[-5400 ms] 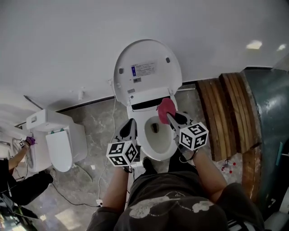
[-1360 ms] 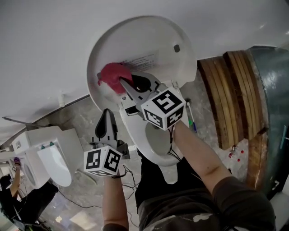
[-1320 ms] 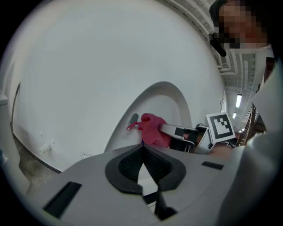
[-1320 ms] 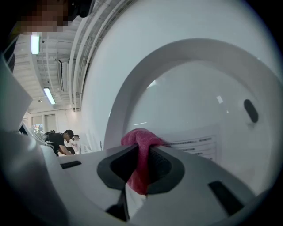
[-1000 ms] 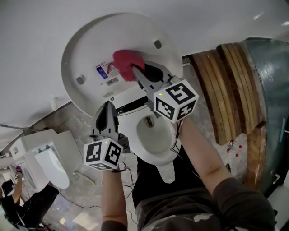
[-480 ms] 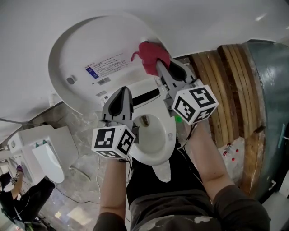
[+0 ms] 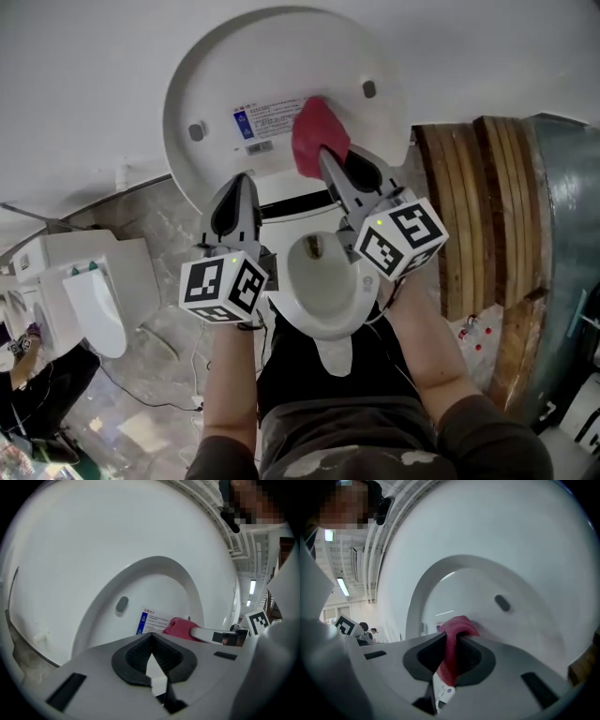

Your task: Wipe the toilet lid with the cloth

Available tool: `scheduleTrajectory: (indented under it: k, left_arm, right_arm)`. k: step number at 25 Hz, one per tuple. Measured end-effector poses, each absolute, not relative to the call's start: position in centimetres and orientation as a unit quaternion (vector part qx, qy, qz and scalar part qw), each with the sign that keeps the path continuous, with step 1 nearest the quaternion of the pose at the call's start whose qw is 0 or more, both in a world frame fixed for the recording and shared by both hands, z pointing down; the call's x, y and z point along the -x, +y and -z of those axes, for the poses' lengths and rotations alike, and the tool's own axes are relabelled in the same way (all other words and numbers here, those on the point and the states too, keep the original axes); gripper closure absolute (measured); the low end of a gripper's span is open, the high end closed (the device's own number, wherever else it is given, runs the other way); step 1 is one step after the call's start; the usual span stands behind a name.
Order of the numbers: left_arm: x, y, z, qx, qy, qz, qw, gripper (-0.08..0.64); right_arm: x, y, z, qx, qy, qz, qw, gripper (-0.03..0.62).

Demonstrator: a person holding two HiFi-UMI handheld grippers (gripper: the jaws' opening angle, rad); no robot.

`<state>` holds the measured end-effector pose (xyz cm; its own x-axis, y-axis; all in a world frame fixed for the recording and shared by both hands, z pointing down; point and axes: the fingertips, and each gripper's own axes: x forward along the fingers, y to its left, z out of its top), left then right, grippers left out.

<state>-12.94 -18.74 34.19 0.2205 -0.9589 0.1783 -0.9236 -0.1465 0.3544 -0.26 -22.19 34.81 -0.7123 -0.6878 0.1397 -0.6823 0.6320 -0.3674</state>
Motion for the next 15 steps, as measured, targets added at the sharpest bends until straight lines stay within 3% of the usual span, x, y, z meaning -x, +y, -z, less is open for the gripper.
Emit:
scheduleTrajectory:
  k: [8, 15]
  left_arm:
    - [20.2, -16.1, -35.3, -0.744, -0.636, 0.03, 0.203, 0.554]
    - [22.7, -14.9, -36.3, -0.748, -0.63, 0.015, 0.21, 0.554]
  right_arm:
    - [13.3, -18.9, -37.9, 0.296, 0.932, 0.207, -0.039, 0.543]
    - [17.5, -19.1, -40.0, 0.296, 0.926, 0.229, -0.044, 0.543]
